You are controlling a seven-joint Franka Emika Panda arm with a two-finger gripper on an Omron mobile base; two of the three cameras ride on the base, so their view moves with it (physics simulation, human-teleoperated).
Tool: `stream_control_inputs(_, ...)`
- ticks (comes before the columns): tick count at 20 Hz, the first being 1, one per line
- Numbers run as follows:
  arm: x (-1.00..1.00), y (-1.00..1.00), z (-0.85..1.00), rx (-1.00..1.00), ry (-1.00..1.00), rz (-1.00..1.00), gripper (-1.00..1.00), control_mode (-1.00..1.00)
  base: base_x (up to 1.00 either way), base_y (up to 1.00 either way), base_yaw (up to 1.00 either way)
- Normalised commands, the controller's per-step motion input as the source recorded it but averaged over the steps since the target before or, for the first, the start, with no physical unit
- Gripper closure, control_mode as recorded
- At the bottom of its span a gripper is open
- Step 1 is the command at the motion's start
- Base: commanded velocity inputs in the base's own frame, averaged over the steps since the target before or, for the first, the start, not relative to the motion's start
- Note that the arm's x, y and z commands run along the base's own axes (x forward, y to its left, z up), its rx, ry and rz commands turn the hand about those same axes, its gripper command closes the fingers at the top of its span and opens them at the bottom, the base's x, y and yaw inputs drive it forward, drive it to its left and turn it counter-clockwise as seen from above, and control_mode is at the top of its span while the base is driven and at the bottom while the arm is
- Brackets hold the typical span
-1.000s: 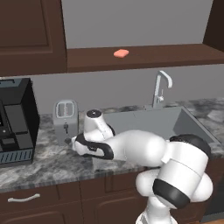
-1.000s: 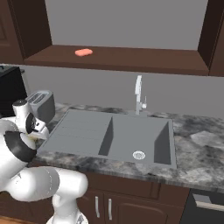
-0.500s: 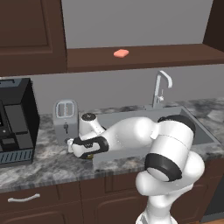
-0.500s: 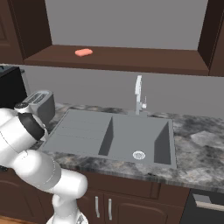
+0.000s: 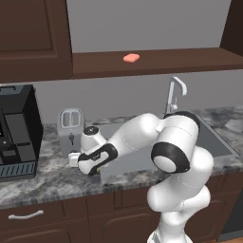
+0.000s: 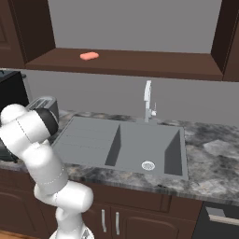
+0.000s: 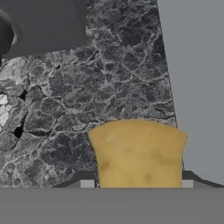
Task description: Locate and retrieve the bar soap and sponge from the cabinet. Place them next to the sink.
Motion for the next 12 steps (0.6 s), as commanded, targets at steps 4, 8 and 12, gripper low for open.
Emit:
stream_control_inputs(4, 0.16, 0.13, -0.15, 0.00, 0.00, -0.01, 1.00, -1.00, 0.00, 0.00, 0.00)
stream_control_inputs(8, 0.03, 0.02, -0.09, 0.00, 0.00, 0.00, 1.00, -1.00, 0.00, 0.00, 0.00)
stream_control_inputs(12, 0.00, 0.00, 0.00, 0.00, 0.00, 0.00, 1.00, -1.00, 0.00, 0.00, 0.00)
